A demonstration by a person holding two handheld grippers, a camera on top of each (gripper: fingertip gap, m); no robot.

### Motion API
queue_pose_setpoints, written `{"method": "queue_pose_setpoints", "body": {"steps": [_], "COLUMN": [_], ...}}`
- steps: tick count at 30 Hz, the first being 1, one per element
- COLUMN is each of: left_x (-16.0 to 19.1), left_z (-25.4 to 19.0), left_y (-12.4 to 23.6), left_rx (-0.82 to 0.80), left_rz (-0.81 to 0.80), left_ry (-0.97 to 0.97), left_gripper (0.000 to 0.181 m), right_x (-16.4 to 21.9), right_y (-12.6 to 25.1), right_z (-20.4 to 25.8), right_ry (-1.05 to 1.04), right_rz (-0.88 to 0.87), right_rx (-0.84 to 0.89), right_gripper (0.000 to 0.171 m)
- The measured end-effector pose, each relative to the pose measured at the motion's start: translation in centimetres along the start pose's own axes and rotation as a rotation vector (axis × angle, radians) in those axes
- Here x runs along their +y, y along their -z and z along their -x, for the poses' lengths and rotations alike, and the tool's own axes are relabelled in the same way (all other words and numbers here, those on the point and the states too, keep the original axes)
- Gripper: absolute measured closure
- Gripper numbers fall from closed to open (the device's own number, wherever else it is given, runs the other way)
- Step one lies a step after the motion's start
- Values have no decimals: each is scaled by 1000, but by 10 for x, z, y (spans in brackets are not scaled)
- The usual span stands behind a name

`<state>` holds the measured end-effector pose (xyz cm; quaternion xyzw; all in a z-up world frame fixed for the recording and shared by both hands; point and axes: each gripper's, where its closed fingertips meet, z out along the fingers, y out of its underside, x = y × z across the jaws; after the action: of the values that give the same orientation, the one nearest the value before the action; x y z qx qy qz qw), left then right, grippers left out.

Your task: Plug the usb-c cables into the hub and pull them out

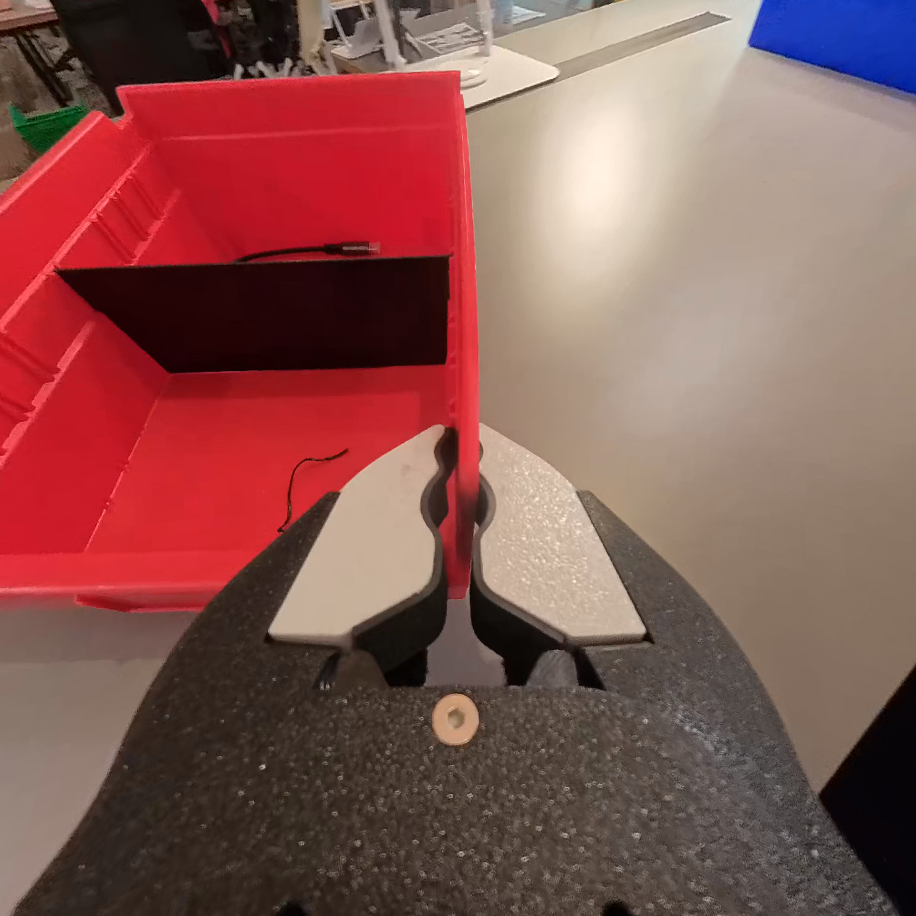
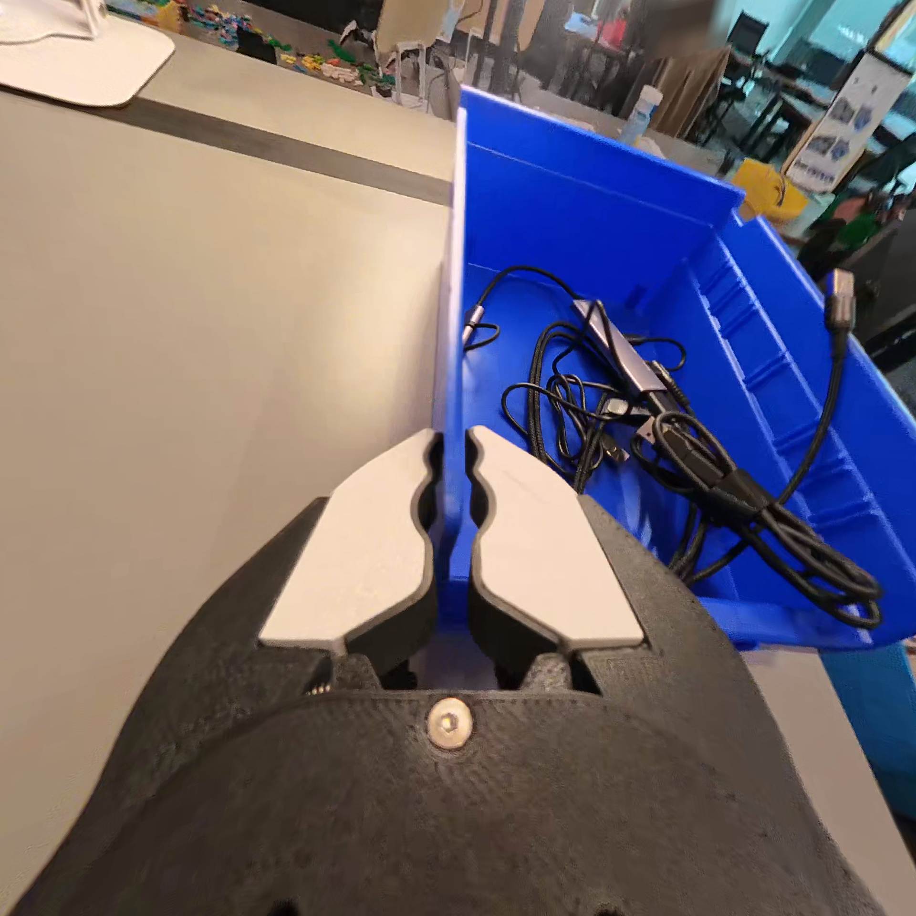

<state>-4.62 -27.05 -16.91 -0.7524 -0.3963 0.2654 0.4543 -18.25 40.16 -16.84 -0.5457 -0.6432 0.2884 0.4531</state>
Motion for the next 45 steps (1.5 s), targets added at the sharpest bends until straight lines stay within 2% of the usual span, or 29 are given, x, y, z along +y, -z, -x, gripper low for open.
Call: {"method": "queue_pose_setpoints", "body": {"steps": [4,10,16,22,29,34,41,43,45], "left_x": [-7,-21,-37,-45,-38,-32,-20,-21,-24], "left_z": [-28,-75,-130,-182,-221,-236,-239,-238,-237], "left_y": [-11,-36,-62,-73,-50,-34,-11,-9,-2], "left_rx": [87,248,465,712,933,1006,1019,992,1003], "left_rz": [2,-6,-18,-11,4,10,12,3,-8], "left_ry": [-29,-94,-167,-208,-184,-166,-153,-128,-41], "left_gripper": [178,178,177,176,174,174,173,172,171], "right_x": [-3,-5,-9,-18,-30,-43,-64,-70,-79], "right_y": [-2,-1,0,8,31,46,44,43,42], "right_z": [3,6,20,60,136,201,264,273,271], "right_ry": [79,121,170,270,410,506,587,549,470], "right_rz": [-35,-75,-126,-210,-324,-419,-498,-496,-505], "right_rx": [29,-24,-192,-428,-779,-1021,-1201,-1220,-1204], "right_gripper": [165,165,166,166,166,165,165,165,158]}}
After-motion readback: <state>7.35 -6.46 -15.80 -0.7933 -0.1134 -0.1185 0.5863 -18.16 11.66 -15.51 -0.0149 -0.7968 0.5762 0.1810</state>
